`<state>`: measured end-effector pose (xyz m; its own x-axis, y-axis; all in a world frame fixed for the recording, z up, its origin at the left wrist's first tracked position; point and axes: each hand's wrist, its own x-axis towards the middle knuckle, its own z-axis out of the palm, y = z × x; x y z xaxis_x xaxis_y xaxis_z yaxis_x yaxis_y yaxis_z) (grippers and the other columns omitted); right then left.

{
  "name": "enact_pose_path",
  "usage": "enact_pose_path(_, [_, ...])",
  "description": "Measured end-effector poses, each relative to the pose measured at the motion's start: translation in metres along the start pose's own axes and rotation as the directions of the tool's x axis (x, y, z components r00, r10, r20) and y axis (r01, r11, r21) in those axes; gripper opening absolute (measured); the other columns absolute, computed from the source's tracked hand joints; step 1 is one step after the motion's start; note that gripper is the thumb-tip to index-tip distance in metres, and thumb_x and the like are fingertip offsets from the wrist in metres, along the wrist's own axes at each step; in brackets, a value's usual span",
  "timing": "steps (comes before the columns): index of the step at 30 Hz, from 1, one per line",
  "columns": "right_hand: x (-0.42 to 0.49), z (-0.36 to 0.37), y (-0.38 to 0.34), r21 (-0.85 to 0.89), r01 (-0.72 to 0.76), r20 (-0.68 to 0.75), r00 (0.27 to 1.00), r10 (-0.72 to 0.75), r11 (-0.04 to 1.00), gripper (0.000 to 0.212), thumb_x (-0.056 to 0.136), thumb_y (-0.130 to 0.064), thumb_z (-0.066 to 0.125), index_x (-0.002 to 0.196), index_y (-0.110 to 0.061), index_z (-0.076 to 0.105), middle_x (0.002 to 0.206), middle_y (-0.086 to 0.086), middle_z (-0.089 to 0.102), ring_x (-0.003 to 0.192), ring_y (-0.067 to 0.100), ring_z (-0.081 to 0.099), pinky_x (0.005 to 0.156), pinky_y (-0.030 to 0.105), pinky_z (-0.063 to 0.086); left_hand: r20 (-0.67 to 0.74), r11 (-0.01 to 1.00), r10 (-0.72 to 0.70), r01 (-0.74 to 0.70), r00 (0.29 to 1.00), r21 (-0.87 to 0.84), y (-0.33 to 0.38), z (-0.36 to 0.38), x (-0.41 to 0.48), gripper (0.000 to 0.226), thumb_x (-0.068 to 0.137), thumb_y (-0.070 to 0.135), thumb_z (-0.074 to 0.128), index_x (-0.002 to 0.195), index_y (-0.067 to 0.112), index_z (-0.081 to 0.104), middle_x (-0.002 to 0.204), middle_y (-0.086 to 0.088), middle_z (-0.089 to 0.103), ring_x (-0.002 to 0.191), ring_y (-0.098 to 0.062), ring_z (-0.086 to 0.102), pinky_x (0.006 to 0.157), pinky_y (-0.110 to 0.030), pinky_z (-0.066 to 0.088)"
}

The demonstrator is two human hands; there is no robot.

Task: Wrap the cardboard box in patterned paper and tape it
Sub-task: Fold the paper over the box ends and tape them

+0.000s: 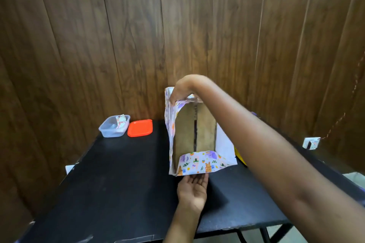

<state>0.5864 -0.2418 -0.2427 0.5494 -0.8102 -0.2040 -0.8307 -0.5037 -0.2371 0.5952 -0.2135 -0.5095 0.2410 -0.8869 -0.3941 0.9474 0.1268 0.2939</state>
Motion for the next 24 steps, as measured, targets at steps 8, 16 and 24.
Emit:
enact_pose_path(8, [0.036,0.044,0.005,0.045,-0.033,-0.08,0.996,0.037,0.998,0.033,0.095,-0.024,0.048,0.12,-0.003,0.058,0.104,0.01,0.052,0.094,0.028,0.05,0.097,0.041,0.043,-0.063,0.995,-0.081,0.084,0.995,0.048,-0.005,-0.008,-0.016,0.062,0.102,0.04,0.025,0.137,-0.009,0.031,0.141,-0.028,0.037,0.13,-0.04,0.038,0.108,-0.046,0.027])
enact_pose_path(16, [0.022,0.042,0.035,0.246,0.119,-0.261,0.964,-0.053,0.962,0.035,0.098,-0.031,0.042,0.115,-0.005,0.058,0.099,0.006,0.05,0.086,0.023,0.047,0.066,0.029,0.041,0.089,0.904,0.014,-0.05,0.996,0.424,0.043,-0.012,-0.072,0.034,0.094,0.013,0.035,0.097,-0.012,0.056,0.089,-0.031,0.067,0.081,-0.038,0.068,0.07,-0.037,0.056])
enact_pose_path(24, [0.0,0.072,0.12,0.886,0.182,-0.323,0.902,0.285,0.426,0.023,0.095,-0.03,0.05,0.107,-0.013,0.061,0.103,0.009,0.06,0.09,0.024,0.057,0.071,0.032,0.044,0.406,0.327,0.567,-0.648,0.717,0.688,0.107,0.041,-0.121,0.024,0.086,-0.001,0.043,0.069,0.001,0.06,0.053,-0.007,0.058,0.044,-0.015,0.053,0.045,-0.021,0.038])
